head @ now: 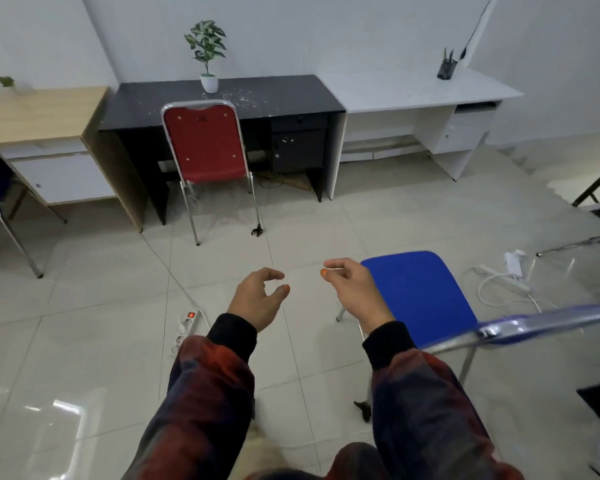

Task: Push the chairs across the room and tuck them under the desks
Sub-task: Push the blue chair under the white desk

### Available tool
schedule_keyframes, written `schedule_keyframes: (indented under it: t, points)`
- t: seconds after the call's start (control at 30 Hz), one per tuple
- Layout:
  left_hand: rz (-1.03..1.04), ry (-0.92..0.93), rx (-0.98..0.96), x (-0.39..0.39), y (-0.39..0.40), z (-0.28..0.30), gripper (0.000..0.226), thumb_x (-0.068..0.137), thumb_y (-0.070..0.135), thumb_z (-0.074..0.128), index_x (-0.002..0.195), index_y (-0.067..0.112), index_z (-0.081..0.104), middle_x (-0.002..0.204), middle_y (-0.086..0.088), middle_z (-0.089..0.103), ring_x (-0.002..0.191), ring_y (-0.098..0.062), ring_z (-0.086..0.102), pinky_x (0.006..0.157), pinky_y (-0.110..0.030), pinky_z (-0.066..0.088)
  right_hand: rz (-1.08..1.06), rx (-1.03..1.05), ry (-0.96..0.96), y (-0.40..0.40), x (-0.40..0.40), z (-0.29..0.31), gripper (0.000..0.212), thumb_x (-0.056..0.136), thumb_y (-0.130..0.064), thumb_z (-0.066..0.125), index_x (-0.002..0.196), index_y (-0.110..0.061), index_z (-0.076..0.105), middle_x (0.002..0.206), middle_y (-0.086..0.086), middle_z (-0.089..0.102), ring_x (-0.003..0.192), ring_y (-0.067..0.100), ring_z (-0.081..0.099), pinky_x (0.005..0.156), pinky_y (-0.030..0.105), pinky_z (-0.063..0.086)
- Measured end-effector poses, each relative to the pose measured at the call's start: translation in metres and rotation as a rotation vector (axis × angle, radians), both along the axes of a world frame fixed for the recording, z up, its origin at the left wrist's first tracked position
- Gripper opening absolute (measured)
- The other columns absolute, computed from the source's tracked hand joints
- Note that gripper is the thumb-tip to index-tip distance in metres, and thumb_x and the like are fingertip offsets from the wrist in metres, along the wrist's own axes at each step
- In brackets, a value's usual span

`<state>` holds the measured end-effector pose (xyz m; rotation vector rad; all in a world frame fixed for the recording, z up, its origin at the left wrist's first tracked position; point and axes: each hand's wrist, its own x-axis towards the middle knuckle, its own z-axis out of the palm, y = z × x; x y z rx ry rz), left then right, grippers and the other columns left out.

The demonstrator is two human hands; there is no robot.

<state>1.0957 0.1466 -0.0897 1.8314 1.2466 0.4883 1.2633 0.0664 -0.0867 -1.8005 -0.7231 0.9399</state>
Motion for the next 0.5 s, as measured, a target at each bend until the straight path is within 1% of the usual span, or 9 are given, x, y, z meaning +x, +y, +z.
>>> schedule_keyframes:
  t: [0.07, 0.23, 0.3, 0.43, 0.5]
  points:
    - [-0.016, 0.006, 0.001, 0.006, -0.023, -0.002, 0.026, 0.092, 0.025, 0.061, 0.117, 0.018, 0.062, 0.127, 0.002, 0.056, 0.118, -0.015, 0.050, 0.093, -0.026, 0.039, 0.007, -0.014, 0.006, -0.023, 0.004, -0.004, 0.021, 0.094, -0.029, 0.064, 0.115, -0.023, 0.066, 0.109, -0.003, 0.066, 0.106, 0.013, 0.061, 0.091, 0.030, 0.049]
    - [-0.038, 0.043, -0.011, 0.017, -0.055, -0.004, 0.027, 0.092, 0.026, 0.061, 0.118, 0.019, 0.062, 0.128, 0.003, 0.055, 0.118, -0.015, 0.050, 0.092, -0.024, 0.037, -0.023, 0.002, 0.032, -0.061, 0.021, -0.004, 0.015, 0.095, -0.027, 0.063, 0.110, -0.025, 0.066, 0.108, -0.001, 0.066, 0.105, 0.017, 0.063, 0.087, 0.029, 0.048]
    - [-0.038, 0.041, -0.010, 0.024, -0.060, -0.004, 0.027, 0.092, 0.025, 0.061, 0.118, 0.019, 0.062, 0.128, 0.003, 0.055, 0.116, -0.014, 0.050, 0.091, -0.025, 0.037, -0.020, 0.020, 0.038, -0.070, 0.027, -0.003, 0.014, 0.095, -0.027, 0.062, 0.109, -0.025, 0.066, 0.108, 0.000, 0.066, 0.102, 0.017, 0.064, 0.085, 0.028, 0.049]
    - [-0.076, 0.039, 0.006, 0.048, -0.069, -0.005, 0.025, 0.091, 0.024, 0.061, 0.116, 0.020, 0.062, 0.127, 0.002, 0.055, 0.107, -0.009, 0.047, 0.088, -0.024, 0.037, -0.037, 0.026, 0.038, -0.086, 0.046, -0.005, 0.014, 0.096, -0.028, 0.062, 0.109, -0.026, 0.065, 0.108, 0.001, 0.066, 0.098, 0.017, 0.066, 0.085, 0.029, 0.051]
    - [-0.106, 0.044, 0.002, 0.063, -0.075, -0.007, 0.026, 0.091, 0.025, 0.061, 0.117, 0.020, 0.061, 0.127, 0.002, 0.055, 0.104, -0.010, 0.048, 0.087, -0.024, 0.036, -0.055, 0.019, 0.036, -0.094, 0.058, -0.008, 0.015, 0.096, -0.028, 0.063, 0.110, -0.025, 0.066, 0.108, 0.002, 0.067, 0.098, 0.018, 0.067, 0.084, 0.030, 0.053]
